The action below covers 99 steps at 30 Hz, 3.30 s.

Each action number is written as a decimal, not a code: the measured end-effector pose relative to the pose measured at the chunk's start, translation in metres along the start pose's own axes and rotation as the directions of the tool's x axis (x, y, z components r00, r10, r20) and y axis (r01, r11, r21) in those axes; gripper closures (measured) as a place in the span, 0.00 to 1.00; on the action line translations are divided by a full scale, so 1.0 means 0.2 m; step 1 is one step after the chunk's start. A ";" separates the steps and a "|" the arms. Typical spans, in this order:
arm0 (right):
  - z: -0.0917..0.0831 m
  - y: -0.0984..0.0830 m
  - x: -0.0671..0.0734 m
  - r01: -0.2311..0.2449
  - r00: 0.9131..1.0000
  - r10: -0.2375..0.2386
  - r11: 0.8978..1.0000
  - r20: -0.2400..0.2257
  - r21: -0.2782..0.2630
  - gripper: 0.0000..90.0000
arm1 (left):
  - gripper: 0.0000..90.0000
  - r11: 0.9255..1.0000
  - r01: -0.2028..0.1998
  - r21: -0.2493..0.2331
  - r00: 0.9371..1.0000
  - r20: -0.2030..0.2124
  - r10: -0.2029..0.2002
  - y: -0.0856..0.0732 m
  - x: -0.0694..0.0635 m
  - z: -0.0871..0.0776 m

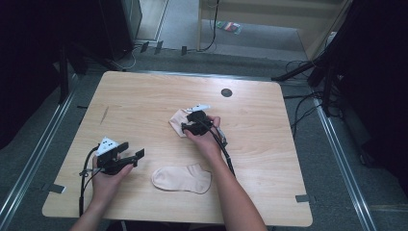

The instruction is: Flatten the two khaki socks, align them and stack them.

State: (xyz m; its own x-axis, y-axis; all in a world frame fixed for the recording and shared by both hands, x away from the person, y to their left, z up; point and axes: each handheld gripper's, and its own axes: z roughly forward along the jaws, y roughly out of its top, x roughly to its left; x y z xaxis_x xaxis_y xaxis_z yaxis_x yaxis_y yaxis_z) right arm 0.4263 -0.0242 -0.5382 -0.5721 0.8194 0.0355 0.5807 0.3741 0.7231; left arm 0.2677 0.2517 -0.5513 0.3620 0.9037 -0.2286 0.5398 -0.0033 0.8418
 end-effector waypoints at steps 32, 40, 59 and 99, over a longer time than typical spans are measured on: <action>-0.52 0.29 0.33 -0.068 0.983 0.023 0.967 -0.181 -0.245 0.95 | 0.27 1.000 0.001 -0.002 1.000 -0.011 -0.001 0.00 0.00 0.00; -0.53 0.17 0.24 -0.238 0.960 0.194 0.944 -0.201 -0.229 0.95 | 0.27 1.000 -0.001 0.005 1.000 -0.008 0.001 0.00 0.00 0.00; -0.49 -0.37 -0.29 -0.443 0.873 0.473 0.871 0.121 -0.213 0.64 | 0.35 1.000 -0.013 -0.009 1.000 -0.014 0.013 0.00 -0.01 0.00; -0.31 -0.34 -0.33 -0.122 0.991 0.125 0.989 0.036 -0.083 0.68 | 0.77 0.958 -0.171 0.232 0.983 -0.022 0.181 0.23 -0.38 0.51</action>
State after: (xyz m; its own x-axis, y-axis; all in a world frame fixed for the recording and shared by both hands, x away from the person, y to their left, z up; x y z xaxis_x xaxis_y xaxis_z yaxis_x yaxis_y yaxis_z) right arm 0.3894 -0.1304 -0.5473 -0.4736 0.8750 0.1007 0.5961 0.2343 0.7679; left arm 0.3441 0.1397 -0.5450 0.4368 0.8974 -0.0618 0.6315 -0.2570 0.7315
